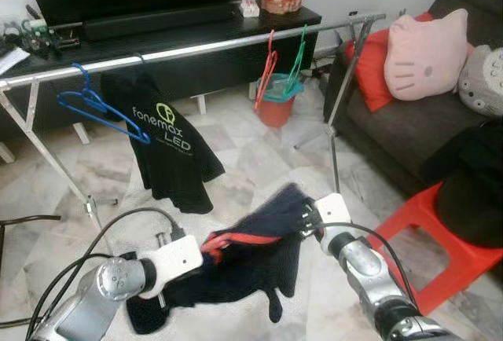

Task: Hang hanger

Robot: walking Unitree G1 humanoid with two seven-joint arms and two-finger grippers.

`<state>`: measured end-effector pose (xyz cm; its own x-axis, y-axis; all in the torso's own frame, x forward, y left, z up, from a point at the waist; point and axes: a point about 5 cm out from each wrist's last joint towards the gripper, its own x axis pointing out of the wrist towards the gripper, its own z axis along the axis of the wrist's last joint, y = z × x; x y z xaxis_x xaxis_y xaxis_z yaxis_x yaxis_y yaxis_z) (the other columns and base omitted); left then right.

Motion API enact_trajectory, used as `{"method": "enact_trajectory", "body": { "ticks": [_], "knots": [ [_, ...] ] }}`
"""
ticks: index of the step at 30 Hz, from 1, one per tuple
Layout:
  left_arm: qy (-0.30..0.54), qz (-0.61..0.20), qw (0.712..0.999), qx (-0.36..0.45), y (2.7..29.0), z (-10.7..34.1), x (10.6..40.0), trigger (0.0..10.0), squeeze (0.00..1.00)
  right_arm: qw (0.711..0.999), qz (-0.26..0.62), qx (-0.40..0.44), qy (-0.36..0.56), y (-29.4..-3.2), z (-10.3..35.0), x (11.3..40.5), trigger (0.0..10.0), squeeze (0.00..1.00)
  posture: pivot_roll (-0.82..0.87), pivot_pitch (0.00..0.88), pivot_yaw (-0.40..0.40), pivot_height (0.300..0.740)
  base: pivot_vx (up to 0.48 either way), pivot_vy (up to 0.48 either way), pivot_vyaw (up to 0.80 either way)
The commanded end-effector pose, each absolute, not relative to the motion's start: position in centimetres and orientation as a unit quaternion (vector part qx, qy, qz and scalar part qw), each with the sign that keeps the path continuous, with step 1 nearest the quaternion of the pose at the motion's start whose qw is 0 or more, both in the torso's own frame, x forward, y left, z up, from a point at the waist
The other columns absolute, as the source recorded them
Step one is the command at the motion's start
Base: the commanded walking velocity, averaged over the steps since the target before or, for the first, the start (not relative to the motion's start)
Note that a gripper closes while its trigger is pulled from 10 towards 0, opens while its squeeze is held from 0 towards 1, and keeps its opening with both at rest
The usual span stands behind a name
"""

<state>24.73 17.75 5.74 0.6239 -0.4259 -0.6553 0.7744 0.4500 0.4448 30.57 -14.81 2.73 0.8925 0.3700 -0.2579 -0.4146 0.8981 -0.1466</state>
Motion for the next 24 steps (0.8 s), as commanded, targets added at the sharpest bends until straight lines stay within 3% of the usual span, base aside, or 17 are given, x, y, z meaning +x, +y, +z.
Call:
{"method": "enact_trajectory", "body": {
  "ticks": [1, 5, 11, 16, 19, 20, 23, 24],
  "knots": [
    [0.227, -0.302, 0.839, 0.392, 18.7, 6.1, 25.9, 10.0, 0.00, 0.966, 0.212, -0.100, 0.106, -14.7, 3.1, 30.8, 0.0, 0.00, 0.03, 0.000, -0.046, 0.740, 0.000, 0.000, 0.00],
    [0.208, -0.300, 0.844, 0.393, 18.6, 6.3, 26.1, 10.0, 0.00, 0.963, 0.224, -0.103, 0.113, -14.5, 2.8, 30.6, 0.0, 0.00, 0.03, 0.000, -0.047, 0.740, 0.000, 0.000, 0.00],
    [0.156, -0.396, 0.812, 0.399, 17.8, 7.1, 25.1, 10.0, 0.00, 0.959, 0.229, -0.115, 0.119, -15.1, 2.9, 30.7, 0.0, 0.00, 0.03, 0.000, -0.050, 0.740, 0.000, 0.000, 0.00],
    [0.123, -0.484, 0.748, 0.437, 18.0, 8.0, 23.9, 10.0, 0.00, 0.955, 0.239, -0.125, 0.123, -15.4, 3.0, 30.7, 0.0, 0.00, 0.03, 0.000, -0.053, 0.740, 0.000, 0.000, 0.00],
    [0.133, -0.515, 0.686, 0.497, 19.2, 7.6, 23.6, 10.0, 0.00, 0.951, 0.253, -0.130, 0.123, -15.2, 3.0, 30.7, 0.0, 0.00, 0.03, 0.000, -0.053, 0.740, 0.000, 0.000, 0.00],
    [0.133, -0.515, 0.686, 0.497, 19.2, 7.6, 23.6, 10.0, 0.00, 0.951, 0.253, -0.130, 0.123, -15.2, 3.0, 30.7, 0.0, 0.00, 0.03, 0.000, -0.053, 0.740, 0.000, 0.000, 0.00],
    [0.139, -0.538, 0.629, 0.543, 20.1, 6.9, 23.3, 10.0, 0.00, 0.948, 0.262, -0.129, 0.125, -15.2, 3.0, 30.7, 0.0, 0.00, 0.03, 0.000, -0.059, 0.740, 0.000, 0.000, 0.00],
    [0.139, -0.538, 0.629, 0.543, 20.1, 6.9, 23.3, 10.0, 0.00, 0.948, 0.262, -0.129, 0.125, -15.2, 3.0, 30.7, 0.0, 0.00, 0.03, 0.000, -0.059, 0.740, 0.000, 0.000, 0.00]
  ]
}}
